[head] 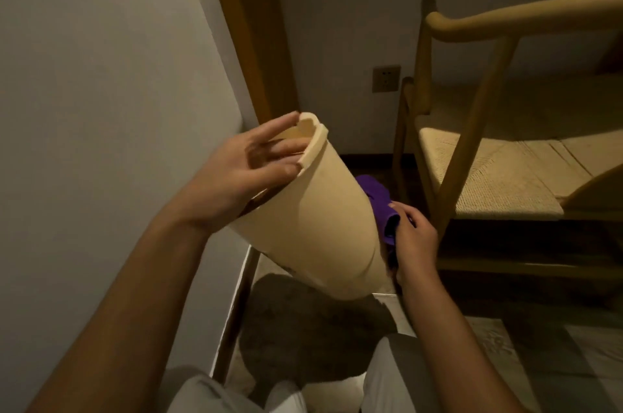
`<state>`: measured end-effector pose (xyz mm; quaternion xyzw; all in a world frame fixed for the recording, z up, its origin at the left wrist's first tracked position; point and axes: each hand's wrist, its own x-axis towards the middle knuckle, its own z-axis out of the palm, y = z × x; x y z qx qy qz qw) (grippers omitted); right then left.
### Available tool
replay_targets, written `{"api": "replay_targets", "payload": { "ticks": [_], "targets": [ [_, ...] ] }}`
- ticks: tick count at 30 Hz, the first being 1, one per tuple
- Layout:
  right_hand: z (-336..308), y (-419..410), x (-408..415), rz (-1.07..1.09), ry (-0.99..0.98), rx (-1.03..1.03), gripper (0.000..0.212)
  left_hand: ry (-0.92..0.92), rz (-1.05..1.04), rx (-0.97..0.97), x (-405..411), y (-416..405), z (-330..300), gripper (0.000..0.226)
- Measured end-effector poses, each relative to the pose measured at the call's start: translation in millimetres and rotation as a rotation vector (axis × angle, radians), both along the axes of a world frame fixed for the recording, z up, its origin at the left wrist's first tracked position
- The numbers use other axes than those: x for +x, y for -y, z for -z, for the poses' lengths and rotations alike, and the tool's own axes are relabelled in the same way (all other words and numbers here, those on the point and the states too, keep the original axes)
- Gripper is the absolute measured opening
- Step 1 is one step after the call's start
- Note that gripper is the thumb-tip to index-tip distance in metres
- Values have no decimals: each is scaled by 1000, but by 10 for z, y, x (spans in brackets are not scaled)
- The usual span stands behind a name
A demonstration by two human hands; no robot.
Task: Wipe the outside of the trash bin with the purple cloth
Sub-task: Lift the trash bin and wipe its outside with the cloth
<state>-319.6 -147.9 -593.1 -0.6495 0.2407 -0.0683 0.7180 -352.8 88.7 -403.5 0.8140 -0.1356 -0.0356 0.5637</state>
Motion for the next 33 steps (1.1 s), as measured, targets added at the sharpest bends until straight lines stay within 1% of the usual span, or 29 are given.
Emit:
{"api": "replay_targets", "payload": {
  "ticks": [2, 3, 4, 6, 7, 9, 10, 11, 12, 13, 16, 17, 19, 21, 23, 24, 28, 30, 31, 33],
  "targets": [
    [-49, 3, -42, 6, 56, 20, 10, 238, -17, 124, -170, -20, -71, 50],
    [-77, -1, -54, 6, 84, 21, 12, 335, -57, 202, -200, -10, -85, 41],
    [-101, -11, -58, 9, 100, 15, 15, 399, -107, 254, -204, 19, -77, 38],
    [-145, -25, -55, 25, 112, 5, 16, 475, -214, 267, -152, 140, -12, 40],
    [-164, -30, -50, 36, 111, 2, 16, 548, -281, 276, -124, 213, 35, 39],
    [-187, -18, -45, 72, 116, -13, 14, 753, -391, 325, -73, 318, 165, 34],
    [-185, 3, -47, 85, 126, -35, 12, 826, -419, 333, -39, 335, 247, 30],
    [-176, 38, -53, 91, 135, -68, 12, 854, -437, 325, 2, 344, 321, 28],
    [-160, 77, -58, 90, 139, -99, 12, 838, -462, 307, 37, 345, 375, 27],
    [-141, 106, -66, 80, 137, -124, 13, 781, -501, 283, 61, 348, 401, 27],
    [-52, 144, -75, 36, 82, -174, 20, 487, -591, 186, 126, 382, 456, 27],
    [-20, 147, -96, 25, 64, -168, 21, 410, -586, 164, 122, 384, 493, 27],
    [27, 149, -119, 12, 59, -132, 23, 316, -528, 160, 101, 364, 539, 30],
    [6, 160, -101, 16, 73, -103, 26, 252, -456, 204, 77, 324, 541, 44],
    [-82, 177, -27, 25, 95, -103, 27, 220, -411, 213, 75, 281, 535, 56],
    [-142, 182, 17, 26, 97, -130, 29, 219, -413, 204, 80, 267, 528, 57],
    [-324, 86, 57, -12, 186, -349, 41, 263, -476, 141, 102, 294, 538, 39],
    [-378, -52, -35, -46, 244, -422, 43, 247, -474, 155, 101, 327, 563, 37],
    [-400, -130, -88, -60, 266, -424, 44, 238, -470, 176, 104, 336, 585, 38],
    [-464, -280, -193, -80, 312, -359, 45, 213, -491, 209, 116, 351, 618, 38]
  ]
}}
